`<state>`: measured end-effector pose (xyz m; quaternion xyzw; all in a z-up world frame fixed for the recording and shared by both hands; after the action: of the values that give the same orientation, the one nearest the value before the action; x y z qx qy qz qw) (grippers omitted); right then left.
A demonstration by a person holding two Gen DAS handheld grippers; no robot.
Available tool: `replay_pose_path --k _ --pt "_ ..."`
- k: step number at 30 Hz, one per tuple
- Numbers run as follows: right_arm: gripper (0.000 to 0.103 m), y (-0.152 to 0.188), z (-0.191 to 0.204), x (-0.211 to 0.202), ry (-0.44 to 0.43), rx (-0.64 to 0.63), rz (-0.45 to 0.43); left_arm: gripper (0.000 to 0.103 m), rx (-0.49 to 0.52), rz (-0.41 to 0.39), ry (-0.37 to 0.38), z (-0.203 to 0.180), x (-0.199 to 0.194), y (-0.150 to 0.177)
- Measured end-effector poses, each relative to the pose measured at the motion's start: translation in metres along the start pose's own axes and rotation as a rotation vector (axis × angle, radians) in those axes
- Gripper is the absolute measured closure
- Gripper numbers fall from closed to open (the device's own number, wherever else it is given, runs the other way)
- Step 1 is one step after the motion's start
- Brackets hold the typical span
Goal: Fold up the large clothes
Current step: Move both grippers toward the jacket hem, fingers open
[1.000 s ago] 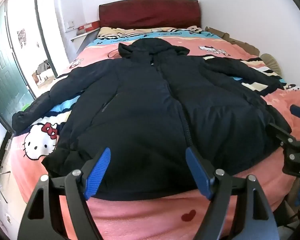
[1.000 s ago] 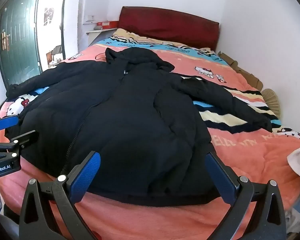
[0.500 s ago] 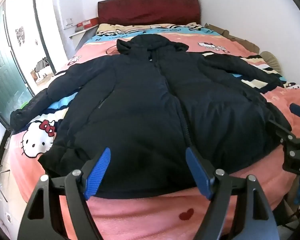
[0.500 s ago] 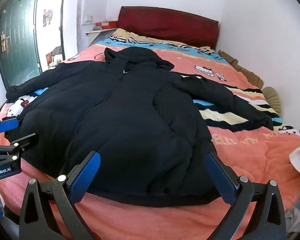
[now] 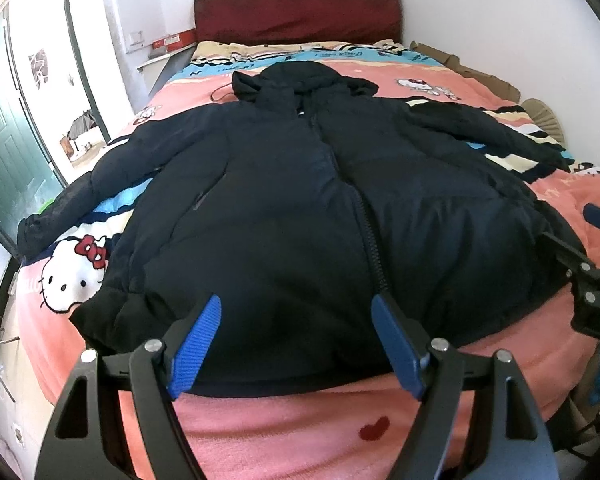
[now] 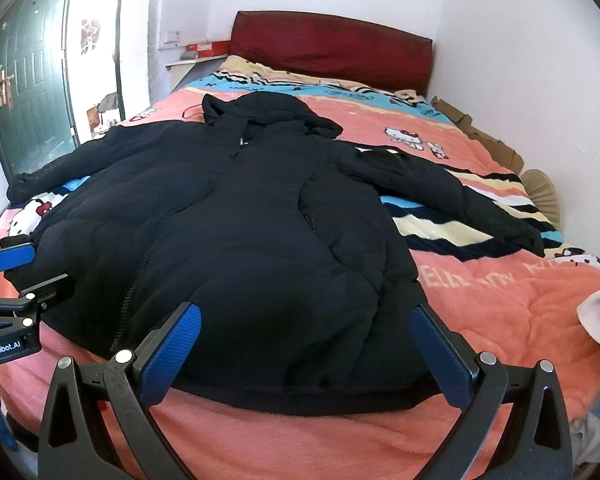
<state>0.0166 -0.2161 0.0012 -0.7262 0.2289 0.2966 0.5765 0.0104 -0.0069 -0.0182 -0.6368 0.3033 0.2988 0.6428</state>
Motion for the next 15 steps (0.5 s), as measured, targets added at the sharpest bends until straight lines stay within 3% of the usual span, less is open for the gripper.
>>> replay_pose_path --k 15 --pt "0.000 0.002 -0.006 0.015 -0.014 0.009 0.027 0.026 -0.032 0.031 0.020 0.013 0.015 -0.008"
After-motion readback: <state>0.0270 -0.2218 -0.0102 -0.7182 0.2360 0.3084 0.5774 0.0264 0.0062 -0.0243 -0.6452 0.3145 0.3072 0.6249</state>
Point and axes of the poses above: each gripper's, at about its wrist camera, not at the fingertips, and x roughly the way its jaws point, z to its left, y to its underside, the point moved 1 cm from there along x, roughly the way its jaws point, and after that the axes turned 4 degrees about -x, right-handed, at the moved point
